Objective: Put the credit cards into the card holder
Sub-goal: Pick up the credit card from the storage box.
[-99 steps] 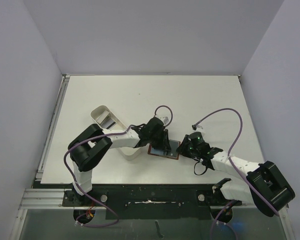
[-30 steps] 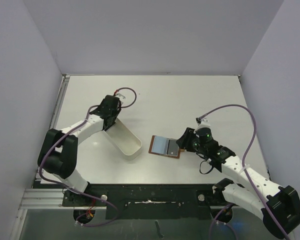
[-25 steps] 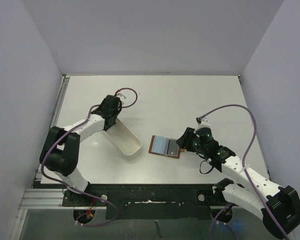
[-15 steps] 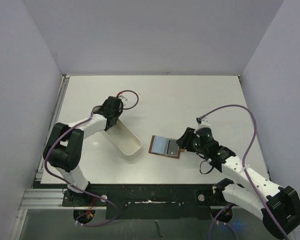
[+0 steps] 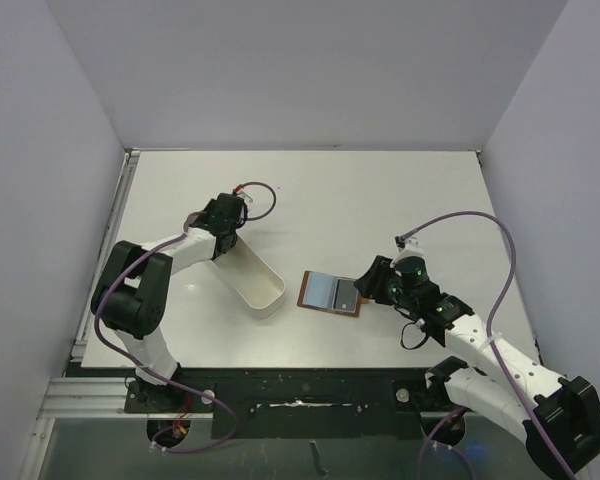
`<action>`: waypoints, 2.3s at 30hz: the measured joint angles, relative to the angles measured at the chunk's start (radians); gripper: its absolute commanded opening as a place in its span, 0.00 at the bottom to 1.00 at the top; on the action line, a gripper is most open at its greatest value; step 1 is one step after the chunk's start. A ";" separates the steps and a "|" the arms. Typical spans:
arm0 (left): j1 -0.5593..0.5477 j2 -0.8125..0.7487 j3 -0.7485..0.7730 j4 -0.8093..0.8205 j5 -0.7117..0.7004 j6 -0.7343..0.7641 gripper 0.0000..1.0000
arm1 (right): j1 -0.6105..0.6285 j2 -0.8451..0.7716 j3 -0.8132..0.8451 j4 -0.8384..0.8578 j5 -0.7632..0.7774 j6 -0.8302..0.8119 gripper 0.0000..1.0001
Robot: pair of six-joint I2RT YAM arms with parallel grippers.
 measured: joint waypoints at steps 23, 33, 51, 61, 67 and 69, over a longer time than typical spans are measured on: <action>0.000 0.017 0.021 0.013 -0.045 0.045 0.11 | -0.001 0.005 0.000 0.000 0.000 0.000 0.42; 0.000 0.017 0.064 -0.040 -0.045 0.033 0.00 | -0.001 0.003 0.000 0.000 -0.001 0.001 0.42; 0.001 -0.079 0.159 -0.329 0.118 -0.209 0.00 | -0.001 -0.005 -0.011 0.001 -0.010 0.009 0.42; 0.003 -0.248 0.171 -0.410 0.348 -0.371 0.00 | 0.000 -0.006 -0.011 0.037 -0.057 0.034 0.42; 0.012 -0.352 0.171 -0.420 0.524 -0.473 0.00 | -0.001 -0.055 -0.013 0.109 -0.093 0.069 0.40; 0.013 -0.387 0.166 -0.412 0.603 -0.515 0.00 | 0.000 -0.066 -0.013 0.144 -0.110 0.081 0.39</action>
